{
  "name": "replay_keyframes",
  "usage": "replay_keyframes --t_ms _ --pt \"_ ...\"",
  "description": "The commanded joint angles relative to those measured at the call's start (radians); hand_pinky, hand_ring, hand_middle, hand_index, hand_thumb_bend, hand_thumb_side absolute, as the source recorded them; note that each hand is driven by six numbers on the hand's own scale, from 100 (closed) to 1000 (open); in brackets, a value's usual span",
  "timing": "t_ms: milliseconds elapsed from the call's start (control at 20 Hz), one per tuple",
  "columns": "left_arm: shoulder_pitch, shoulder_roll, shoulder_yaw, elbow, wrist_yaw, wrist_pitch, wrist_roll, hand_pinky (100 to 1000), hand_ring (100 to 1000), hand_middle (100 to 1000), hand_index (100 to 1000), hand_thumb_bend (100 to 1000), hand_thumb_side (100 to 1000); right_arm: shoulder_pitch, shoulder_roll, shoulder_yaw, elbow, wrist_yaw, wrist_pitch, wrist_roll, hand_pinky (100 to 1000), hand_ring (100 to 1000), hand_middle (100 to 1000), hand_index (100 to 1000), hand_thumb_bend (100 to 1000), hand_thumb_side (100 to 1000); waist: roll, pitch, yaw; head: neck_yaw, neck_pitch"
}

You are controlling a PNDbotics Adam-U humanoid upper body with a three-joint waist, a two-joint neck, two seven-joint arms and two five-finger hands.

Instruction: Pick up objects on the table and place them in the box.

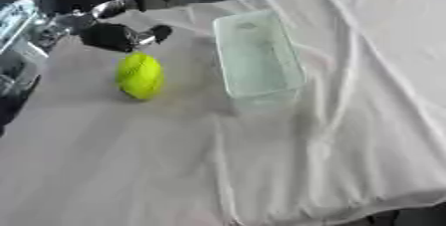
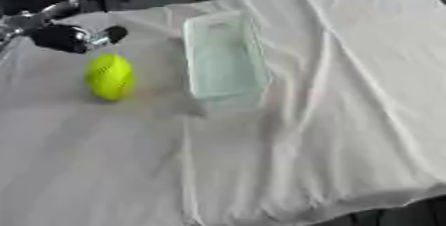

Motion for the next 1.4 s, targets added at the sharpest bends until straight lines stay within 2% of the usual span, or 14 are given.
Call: replay_keyframes --t_ms 50,100,200,250,300,350,400,450,750,850,900,950,1100,1400 --pt "0.037 -0.014 0.042 -0.145 0.192 -0.020 0.182 499 442 772 765 158 966 -0.022 0.002 -0.009 -0.003 -0.007 -0.002 -0.004 667 743 817 943 100 1000 -0.009 -0.006 0.000 -0.004 -0.023" --pt "0.062 -0.028 0.050 -0.205 0.253 -0.031 0.248 439 418 730 742 155 948 -0.024 0.006 -0.010 -0.001 -0.007 -0.002 -0.005 665 740 815 943 100 1000 -0.011 -0.004 0.002 -0.006 -0.026" --pt "0.104 -0.067 0.066 -0.310 0.330 -0.048 0.338 435 421 725 743 165 947 -0.027 0.016 -0.011 0.002 -0.009 -0.003 -0.008 665 740 815 943 100 1000 -0.016 0.000 0.007 -0.010 -0.034" --pt "0.120 -0.088 0.072 -0.346 0.352 -0.052 0.360 533 522 776 829 256 975 -0.029 0.021 -0.011 0.002 -0.011 -0.005 -0.010 664 739 815 944 100 1000 -0.020 0.002 0.010 -0.011 -0.039" --pt "0.136 -0.111 0.078 -0.377 0.370 -0.059 0.371 547 532 782 837 264 975 -0.030 0.025 -0.012 0.001 -0.013 -0.007 -0.013 664 740 815 944 100 1000 -0.024 0.003 0.013 -0.013 -0.042" --pt "0.149 -0.130 0.086 -0.398 0.380 -0.065 0.377 675 620 830 902 326 984 -0.030 0.028 -0.013 0.001 -0.015 -0.009 -0.016 663 738 812 945 100 1000 -0.027 0.003 0.016 -0.014 -0.045" --pt "0.159 -0.148 0.094 -0.411 0.389 -0.070 0.382 648 603 821 891 316 979 -0.030 0.030 -0.014 0.000 -0.017 -0.011 -0.020 663 738 813 945 100 1000 -0.029 0.003 0.018 -0.014 -0.046" --pt "0.166 -0.167 0.099 -0.418 0.398 -0.074 0.388 753 687 855 940 364 1000 -0.030 0.033 -0.015 0.000 -0.020 -0.014 -0.024 661 737 811 947 100 1000 -0.031 0.003 0.021 -0.012 -0.048" --pt "0.179 -0.229 0.102 -0.400 0.431 -0.089 0.392 754 682 857 939 357 1000 -0.030 0.038 -0.014 0.006 -0.029 -0.022 -0.029 661 737 809 946 100 1000 -0.039 0.004 0.031 -0.009 -0.053" --pt "0.172 -0.214 0.099 -0.380 0.409 -0.077 0.359 746 632 876 934 339 933 -0.028 0.035 -0.013 0.008 -0.028 -0.021 -0.027 661 736 809 946 100 1000 -0.040 0.003 0.030 -0.008 -0.049" --pt "0.166 -0.198 0.100 -0.367 0.378 -0.063 0.323 748 642 867 938 346 948 -0.027 0.034 -0.012 0.008 -0.028 -0.021 -0.025 661 737 809 946 100 1000 -0.041 0.002 0.029 -0.008 -0.046" --pt "0.161 -0.181 0.101 -0.356 0.345 -0.050 0.290 759 614 920 931 389 921 -0.026 0.033 -0.012 0.009 -0.027 -0.021 -0.024 660 736 809 946 100 1000 -0.039 0.001 0.028 -0.008 -0.044" --pt "0.143 -0.120 0.102 -0.311 0.226 -0.020 0.198 781 638 955 947 392 943 -0.028 0.032 -0.010 0.010 -0.027 -0.021 -0.022 660 735 809 946 100 1000 -0.034 0.001 0.023 -0.010 -0.041" --pt "0.117 -0.061 0.086 -0.218 0.042 0.001 0.114 796 668 1000 944 390 977 -0.029 0.030 -0.008 0.015 -0.025 -0.021 -0.019 658 733 810 946 100 1000 -0.029 0.003 0.014 -0.021 -0.027"
